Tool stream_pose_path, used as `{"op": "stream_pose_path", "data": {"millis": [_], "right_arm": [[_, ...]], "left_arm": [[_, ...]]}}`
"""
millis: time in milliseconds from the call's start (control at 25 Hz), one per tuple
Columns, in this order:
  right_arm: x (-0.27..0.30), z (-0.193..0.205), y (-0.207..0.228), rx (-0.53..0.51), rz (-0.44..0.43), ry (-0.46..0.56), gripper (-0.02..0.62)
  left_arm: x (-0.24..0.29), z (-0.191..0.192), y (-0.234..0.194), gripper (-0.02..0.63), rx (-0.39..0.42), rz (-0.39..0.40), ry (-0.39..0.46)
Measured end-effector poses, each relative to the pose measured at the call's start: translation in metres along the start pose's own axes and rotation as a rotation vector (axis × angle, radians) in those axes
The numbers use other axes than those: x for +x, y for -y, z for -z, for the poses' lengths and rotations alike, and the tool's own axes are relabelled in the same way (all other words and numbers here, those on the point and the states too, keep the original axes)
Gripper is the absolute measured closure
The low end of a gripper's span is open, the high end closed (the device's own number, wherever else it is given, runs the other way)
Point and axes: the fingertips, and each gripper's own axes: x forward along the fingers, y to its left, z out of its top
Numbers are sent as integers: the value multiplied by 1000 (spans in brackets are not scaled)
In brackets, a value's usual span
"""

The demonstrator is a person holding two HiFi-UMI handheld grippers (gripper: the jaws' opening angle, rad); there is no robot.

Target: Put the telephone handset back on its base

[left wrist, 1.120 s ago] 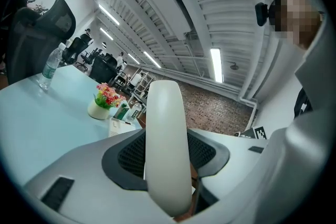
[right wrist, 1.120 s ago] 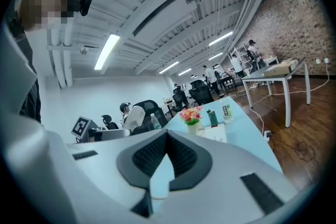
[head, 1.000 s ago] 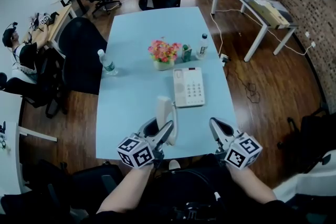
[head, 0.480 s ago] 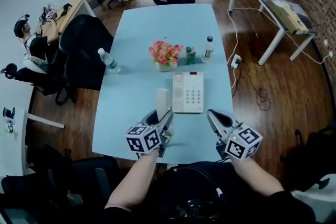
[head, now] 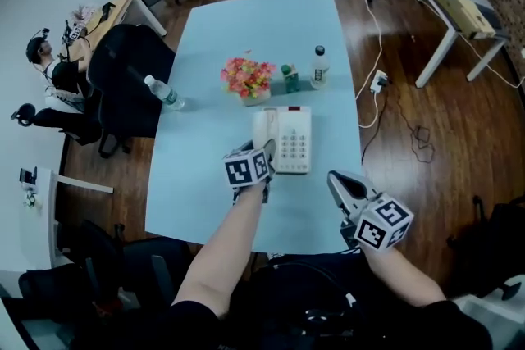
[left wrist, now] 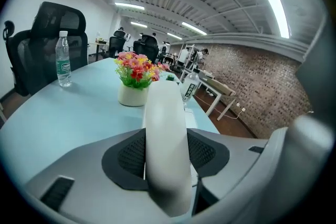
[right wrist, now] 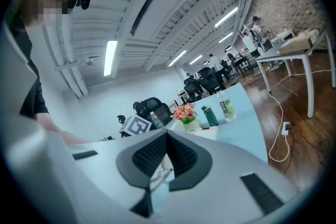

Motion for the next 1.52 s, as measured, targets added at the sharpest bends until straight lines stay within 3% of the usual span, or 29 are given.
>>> {"op": "stream_pose_path", "data": {"millis": [320,680,880,1000,1320,1440,1480,1520], "right_arm": [[-14,-3,7,23,21,32,580],[-24,-3,15,35,77,51,580],[-27,-6,18,43,101,67,580],[-29,-6,17,42,112,73,580],[-21,-2,3,19,104,70,580],[-13,-1,-10,-14,90,73,580],[-12,-1,-15,-28,88,80,580],[-11,-2,-20,-41,87,87,580]], "left_arm": [[41,5,-12,397,35,-71,-91],[63,9,-19,396,28,-96,-133],[68,13,-19,385,112,-124,-170],[64,6,-20,348,140,-140,-138],[38,-11,-7,350,109,-64,-64],[25,-13,-5,350,68,1,-29],[18,-14,-3,379,53,32,-10],[11,-14,-1,466,45,60,8]]}}
